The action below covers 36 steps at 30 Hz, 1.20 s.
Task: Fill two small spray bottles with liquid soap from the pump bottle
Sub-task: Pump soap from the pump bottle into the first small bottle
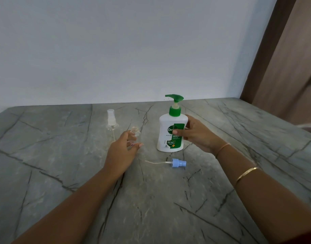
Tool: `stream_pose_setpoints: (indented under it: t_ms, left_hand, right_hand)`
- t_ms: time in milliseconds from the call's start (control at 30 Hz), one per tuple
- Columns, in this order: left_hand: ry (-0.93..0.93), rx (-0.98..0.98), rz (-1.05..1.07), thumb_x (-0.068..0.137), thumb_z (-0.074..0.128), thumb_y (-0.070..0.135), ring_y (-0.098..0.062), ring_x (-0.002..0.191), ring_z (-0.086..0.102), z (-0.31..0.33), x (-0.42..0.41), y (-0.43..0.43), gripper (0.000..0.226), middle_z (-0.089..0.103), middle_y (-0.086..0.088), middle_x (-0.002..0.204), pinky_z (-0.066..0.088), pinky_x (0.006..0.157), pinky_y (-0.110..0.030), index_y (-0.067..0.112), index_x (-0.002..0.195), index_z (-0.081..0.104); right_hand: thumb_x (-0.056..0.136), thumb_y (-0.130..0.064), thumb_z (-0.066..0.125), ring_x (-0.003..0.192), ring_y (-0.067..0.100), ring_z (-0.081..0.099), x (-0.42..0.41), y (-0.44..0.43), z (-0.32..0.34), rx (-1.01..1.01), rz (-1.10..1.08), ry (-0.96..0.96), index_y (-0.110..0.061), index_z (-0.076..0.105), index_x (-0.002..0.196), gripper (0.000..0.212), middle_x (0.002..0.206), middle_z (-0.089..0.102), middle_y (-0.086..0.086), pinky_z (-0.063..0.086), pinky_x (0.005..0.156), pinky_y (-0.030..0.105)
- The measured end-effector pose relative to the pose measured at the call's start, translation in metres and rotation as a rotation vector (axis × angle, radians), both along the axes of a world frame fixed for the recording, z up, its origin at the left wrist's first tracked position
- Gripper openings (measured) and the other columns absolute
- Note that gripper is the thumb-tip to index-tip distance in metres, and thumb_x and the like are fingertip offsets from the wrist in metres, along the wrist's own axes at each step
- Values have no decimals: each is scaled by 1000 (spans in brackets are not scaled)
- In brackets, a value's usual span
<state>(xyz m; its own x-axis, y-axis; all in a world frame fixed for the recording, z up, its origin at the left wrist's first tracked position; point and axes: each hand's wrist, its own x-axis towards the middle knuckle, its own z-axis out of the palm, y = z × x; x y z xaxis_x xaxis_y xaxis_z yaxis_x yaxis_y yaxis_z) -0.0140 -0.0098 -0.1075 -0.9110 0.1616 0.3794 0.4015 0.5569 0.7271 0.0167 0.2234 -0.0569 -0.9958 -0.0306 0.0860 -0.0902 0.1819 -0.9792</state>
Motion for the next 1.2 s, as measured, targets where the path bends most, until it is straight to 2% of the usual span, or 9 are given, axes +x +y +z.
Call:
stream_pose_setpoints:
  t_ms: [133, 400, 733, 833, 900, 967, 1033, 1100, 1200]
  left_hand:
    - [-11, 33, -6, 84, 62, 29, -5, 93, 53, 0, 0, 0, 44, 61, 2, 114, 41, 83, -20, 17, 124, 48]
    - [1, 52, -35, 84, 62, 26, -5, 91, 53, 1, 2, 2, 43, 60, 1, 114, 39, 78, -15, 16, 124, 48]
    - [70, 19, -37, 84, 62, 28, -6, 90, 52, -5, -3, 5, 42, 59, 1, 114, 40, 78, -21, 16, 123, 49]
    - [108, 44, -21, 84, 62, 29, -7, 90, 53, -6, -2, 5, 42, 57, 2, 113, 41, 76, -22, 18, 121, 48]
    - [154, 62, -6, 84, 62, 30, -9, 91, 54, -5, 0, 5, 41, 54, 3, 112, 43, 77, -24, 19, 121, 48]
    - [195, 74, 2, 84, 61, 31, -9, 91, 55, -3, 3, 6, 41, 52, 3, 111, 47, 76, -25, 20, 121, 47]
    - [243, 77, 5, 84, 60, 32, -8, 90, 55, 0, 5, 7, 41, 50, 5, 108, 45, 71, -18, 19, 121, 47]
    - [287, 76, 12, 85, 59, 34, -5, 87, 54, 4, 8, 9, 41, 48, 8, 107, 39, 66, -10, 20, 122, 47]
    - [340, 64, 14, 85, 59, 34, -3, 85, 52, 7, 12, 11, 42, 48, 8, 106, 36, 65, -8, 19, 122, 48]
  right_hand:
    - [83, 4, 62, 107, 25, 62, 5, -1, 0, -15, 74, -23, -5, 48, 125, 45, 118, 63, 12, 52, 90, 39]
    - [81, 2, 61, 111, 29, 60, 15, -7, 2, -22, 161, -38, -4, 46, 126, 48, 120, 61, 16, 49, 93, 43]
    - [78, 2, 63, 109, 27, 61, 23, -7, -2, -73, 183, -35, -7, 45, 126, 52, 119, 62, 14, 51, 90, 38]
    - [76, -1, 68, 105, 22, 63, 25, -10, 2, -202, 197, -23, -13, 42, 126, 57, 115, 63, 10, 53, 86, 32]
    - [78, -11, 64, 105, 18, 62, 25, -13, 10, -262, 131, 79, -13, 41, 128, 55, 116, 62, 6, 50, 84, 28]
    - [80, -24, 61, 111, 15, 58, 26, -18, 19, -179, -16, 239, -14, 45, 128, 52, 121, 59, 4, 48, 89, 29]
    - [85, -30, 62, 116, 13, 54, 29, -25, 29, 15, -194, 398, -15, 51, 125, 44, 124, 58, 2, 46, 96, 30]
    - [89, -25, 63, 113, 8, 54, 33, -32, 38, 200, -323, 546, -17, 56, 119, 32, 121, 59, -2, 48, 95, 25]
    - [88, -17, 63, 100, 7, 57, 38, -44, 48, 480, -438, 738, -15, 65, 110, 22, 109, 63, -3, 48, 88, 19]
